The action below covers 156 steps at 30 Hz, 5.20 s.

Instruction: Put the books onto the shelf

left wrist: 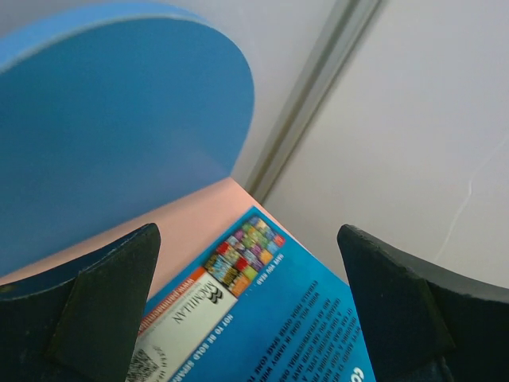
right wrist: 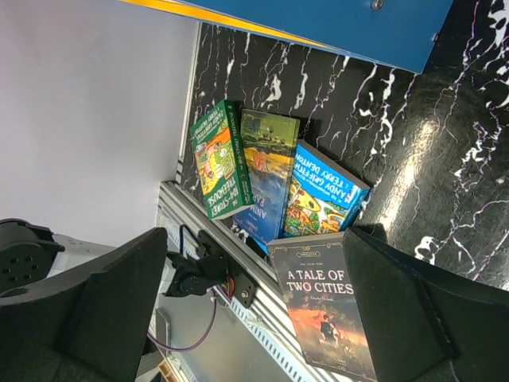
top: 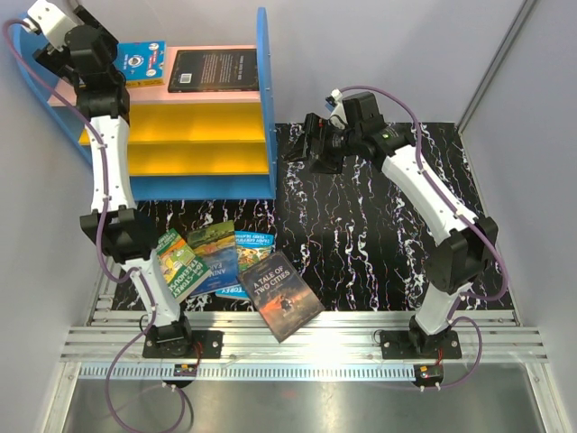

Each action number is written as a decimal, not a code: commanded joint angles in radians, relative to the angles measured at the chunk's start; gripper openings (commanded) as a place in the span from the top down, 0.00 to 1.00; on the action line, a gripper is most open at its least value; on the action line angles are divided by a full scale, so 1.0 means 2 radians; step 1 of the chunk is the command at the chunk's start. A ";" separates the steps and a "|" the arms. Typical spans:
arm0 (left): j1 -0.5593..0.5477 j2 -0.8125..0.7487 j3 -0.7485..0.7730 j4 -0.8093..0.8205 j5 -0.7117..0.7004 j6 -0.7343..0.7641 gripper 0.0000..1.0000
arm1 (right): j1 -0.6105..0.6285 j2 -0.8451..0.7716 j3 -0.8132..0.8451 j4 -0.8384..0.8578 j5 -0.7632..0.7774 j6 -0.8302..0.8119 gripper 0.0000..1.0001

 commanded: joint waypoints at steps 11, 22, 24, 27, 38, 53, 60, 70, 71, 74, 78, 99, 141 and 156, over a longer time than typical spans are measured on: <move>-0.003 -0.009 0.023 -0.006 0.041 -0.034 0.02 | 0.002 0.049 0.073 -0.020 -0.008 -0.035 0.00; -0.086 -0.128 -0.168 -0.140 0.079 -0.222 0.01 | 0.000 0.102 0.081 -0.104 -0.038 -0.029 0.00; -0.101 -0.160 -0.213 -0.150 0.078 -0.210 0.01 | 0.000 0.066 0.005 -0.081 -0.046 -0.026 0.00; -0.137 -0.210 -0.259 -0.169 0.011 -0.164 0.01 | -0.001 0.013 -0.087 -0.041 -0.047 -0.016 0.00; -0.153 -0.439 -0.544 -0.276 0.151 -0.212 0.01 | 0.000 -0.070 -0.282 0.020 -0.065 0.007 0.00; -0.346 -0.601 -0.917 -0.239 0.376 -0.387 0.02 | 0.047 -0.017 -0.444 0.216 -0.129 0.063 0.00; -0.429 -0.642 -1.007 -0.193 0.370 -0.466 0.02 | 0.082 0.036 -0.480 0.310 -0.139 0.106 0.00; -0.536 -0.605 -1.054 -0.052 0.267 -0.574 0.03 | 0.088 0.072 -0.497 0.336 -0.144 0.108 0.00; -0.545 -0.595 -1.055 -0.037 0.264 -0.578 0.03 | 0.089 0.073 -0.499 0.336 -0.144 0.109 0.00; -0.578 -0.539 -1.041 -0.002 0.257 -0.588 0.05 | 0.089 0.075 -0.507 0.340 -0.140 0.112 0.00; -0.638 -0.498 -0.985 -0.030 0.216 -0.604 0.13 | 0.089 0.073 -0.521 0.345 -0.138 0.122 0.00; -0.647 -0.569 -0.846 -0.223 0.056 -0.543 1.00 | 0.091 -0.042 -0.567 0.306 -0.116 0.137 0.00; -0.034 -0.192 -0.289 0.360 0.214 -0.441 1.00 | 0.090 -0.270 -0.327 -0.177 0.065 -0.029 0.00; 0.088 -0.154 -0.211 0.239 0.363 -0.554 1.00 | 0.087 -0.224 -0.316 -0.155 0.059 -0.036 0.00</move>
